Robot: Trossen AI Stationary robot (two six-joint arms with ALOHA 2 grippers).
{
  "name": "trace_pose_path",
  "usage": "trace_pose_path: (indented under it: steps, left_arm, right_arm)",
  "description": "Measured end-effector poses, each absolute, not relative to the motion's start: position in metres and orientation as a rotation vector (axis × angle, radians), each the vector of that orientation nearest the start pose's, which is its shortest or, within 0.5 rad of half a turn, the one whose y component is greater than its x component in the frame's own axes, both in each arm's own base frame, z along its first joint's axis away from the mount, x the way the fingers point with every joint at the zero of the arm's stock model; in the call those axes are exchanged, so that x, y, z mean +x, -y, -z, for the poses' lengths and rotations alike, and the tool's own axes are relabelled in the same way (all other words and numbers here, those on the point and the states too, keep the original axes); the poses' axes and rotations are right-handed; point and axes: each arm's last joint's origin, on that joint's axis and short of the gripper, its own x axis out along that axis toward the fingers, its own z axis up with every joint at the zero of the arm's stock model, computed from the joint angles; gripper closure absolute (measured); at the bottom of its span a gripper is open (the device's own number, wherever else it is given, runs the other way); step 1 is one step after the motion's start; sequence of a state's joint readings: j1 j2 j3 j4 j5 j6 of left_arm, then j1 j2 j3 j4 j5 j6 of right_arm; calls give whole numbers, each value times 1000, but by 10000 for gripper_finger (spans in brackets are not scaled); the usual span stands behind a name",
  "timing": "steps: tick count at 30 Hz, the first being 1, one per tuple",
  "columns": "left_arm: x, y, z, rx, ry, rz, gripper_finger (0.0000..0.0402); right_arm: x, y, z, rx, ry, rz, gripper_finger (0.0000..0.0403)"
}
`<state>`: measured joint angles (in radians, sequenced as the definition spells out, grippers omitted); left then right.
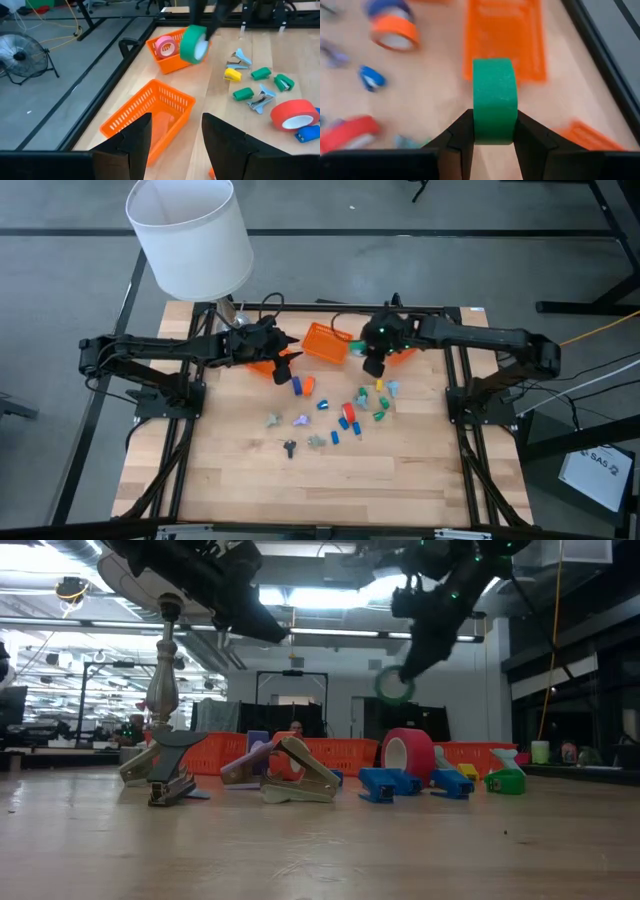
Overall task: Pick and place Stapler, Stapler remover, tape
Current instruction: Put the green tape into the right orange bin
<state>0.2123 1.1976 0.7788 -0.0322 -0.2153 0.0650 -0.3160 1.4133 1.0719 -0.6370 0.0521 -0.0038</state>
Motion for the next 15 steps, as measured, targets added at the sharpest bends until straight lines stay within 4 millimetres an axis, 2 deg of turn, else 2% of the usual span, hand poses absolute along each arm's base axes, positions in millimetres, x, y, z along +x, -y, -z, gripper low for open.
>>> trace_pose_path:
  steps: [3, 7, 15]
  left_arm:
    - [251, -60, -262, 64, -472, -405, 231]
    - [251, -60, -261, 64, -484, -405, 231]
    - [250, -60, -261, 64, -490, -405, 231]
  right_arm:
    - [258, 100, -255, 144, -987, 375, 289]
    - [237, 115, -237, 205, -993, 439, 288]
    - [207, 134, -206, 367, -845, 651, 287]
